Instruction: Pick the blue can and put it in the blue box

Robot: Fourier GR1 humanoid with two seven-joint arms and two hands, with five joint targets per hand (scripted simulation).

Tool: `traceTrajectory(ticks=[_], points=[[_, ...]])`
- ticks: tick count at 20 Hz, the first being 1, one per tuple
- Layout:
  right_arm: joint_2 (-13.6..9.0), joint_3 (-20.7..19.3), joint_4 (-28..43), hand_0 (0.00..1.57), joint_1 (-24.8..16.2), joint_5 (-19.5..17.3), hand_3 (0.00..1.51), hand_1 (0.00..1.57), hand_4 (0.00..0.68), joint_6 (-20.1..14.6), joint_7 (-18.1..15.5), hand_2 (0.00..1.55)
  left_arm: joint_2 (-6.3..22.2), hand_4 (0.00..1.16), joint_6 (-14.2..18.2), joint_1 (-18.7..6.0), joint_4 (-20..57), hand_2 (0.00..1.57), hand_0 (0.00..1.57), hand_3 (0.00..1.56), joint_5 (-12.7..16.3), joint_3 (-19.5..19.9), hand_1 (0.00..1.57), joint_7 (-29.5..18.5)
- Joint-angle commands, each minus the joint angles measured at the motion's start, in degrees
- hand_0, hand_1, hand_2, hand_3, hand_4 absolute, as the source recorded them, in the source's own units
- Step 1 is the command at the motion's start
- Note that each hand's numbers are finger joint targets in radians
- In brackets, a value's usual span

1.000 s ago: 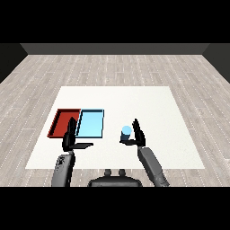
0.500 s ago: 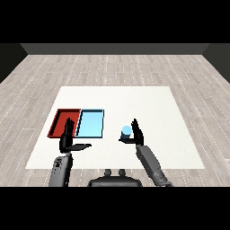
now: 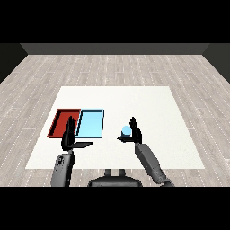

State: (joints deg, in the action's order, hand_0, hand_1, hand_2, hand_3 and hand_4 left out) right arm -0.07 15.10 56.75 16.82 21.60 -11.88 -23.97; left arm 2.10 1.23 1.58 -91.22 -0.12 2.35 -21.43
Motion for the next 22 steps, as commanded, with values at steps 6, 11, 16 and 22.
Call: traceTrajectory(ticks=[6, 11, 16, 22], points=[[0.1, 5.7, -5.3, 0.0, 3.5, 5.0, 0.0, 0.0, 0.0, -5.7, -4.0, 0.0, -1.7, 0.0, 0.9, -1.1, 4.4, 0.0, 0.0, 0.0, -2.0, -1.4, 0.0, -4.4], [0.1, 1.4, -1.4, 0.0, 1.8, 2.4, 0.0, 0.0, 0.0, -5.7, -1.3, 0.5, 1.2, 0.0, -0.9, -3.3, 1.7, 0.0, 0.0, 0.0, 1.6, 2.1, 0.0, 0.6], [0.1, 3.6, -8.7, 1.47, 4.6, 2.5, 1.45, 1.47, 0.536, -13.2, -1.1, 1.47, -0.9, 0.0, 0.2, -0.4, -0.8, 0.0, 0.0, 0.0, 0.5, -0.6, 0.0, 0.4], [0.1, 10.6, -5.1, 1.46, 4.0, 6.0, 1.42, 1.46, 0.523, -16.8, -1.9, 1.45, 1.2, 0.0, -2.0, -0.1, 2.9, 0.0, 0.0, 0.0, 1.4, 0.9, 0.0, -3.9]])
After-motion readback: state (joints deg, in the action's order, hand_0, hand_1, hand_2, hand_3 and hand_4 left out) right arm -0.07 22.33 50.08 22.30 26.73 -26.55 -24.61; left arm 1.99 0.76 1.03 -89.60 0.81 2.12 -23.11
